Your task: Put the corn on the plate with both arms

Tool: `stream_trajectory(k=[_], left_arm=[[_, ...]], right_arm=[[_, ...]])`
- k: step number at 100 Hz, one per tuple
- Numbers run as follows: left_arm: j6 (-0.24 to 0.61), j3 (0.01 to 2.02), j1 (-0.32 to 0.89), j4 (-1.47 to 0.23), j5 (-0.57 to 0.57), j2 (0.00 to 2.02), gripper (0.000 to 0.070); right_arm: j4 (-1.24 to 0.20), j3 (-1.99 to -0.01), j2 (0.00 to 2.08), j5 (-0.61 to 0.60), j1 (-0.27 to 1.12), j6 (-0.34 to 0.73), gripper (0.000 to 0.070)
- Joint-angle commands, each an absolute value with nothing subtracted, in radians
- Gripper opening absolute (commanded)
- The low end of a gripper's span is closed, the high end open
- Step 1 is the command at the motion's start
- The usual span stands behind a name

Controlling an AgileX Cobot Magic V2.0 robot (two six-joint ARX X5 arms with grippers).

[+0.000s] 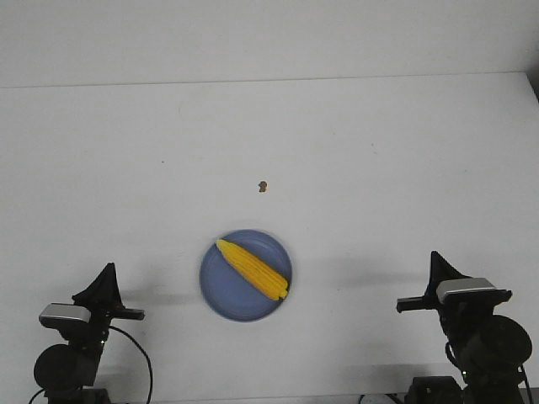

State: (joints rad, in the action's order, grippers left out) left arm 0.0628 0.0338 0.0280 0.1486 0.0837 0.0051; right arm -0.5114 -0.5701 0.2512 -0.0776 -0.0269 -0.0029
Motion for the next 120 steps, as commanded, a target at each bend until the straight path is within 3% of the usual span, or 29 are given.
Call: stream_trajectory(k=[1, 51, 120], left_arm=[[0.066, 0.014, 0.027, 0.159, 0.085, 0.003, 0.0012], [0.066, 0.014, 0.027, 0.159, 0.084, 0.003, 0.0012], [0.066, 0.014, 0.027, 0.159, 0.085, 0.003, 0.0012]], right_arm=[[-0.502, -0.577, 0.256, -0.078, -0.026, 0.003, 0.0006], [-0.484, -0.573, 0.234, -0.075, -0.027, -0.011, 0.0006], [-0.076, -0.234, 0.001, -0.078, -0.027, -0.018, 0.0006]])
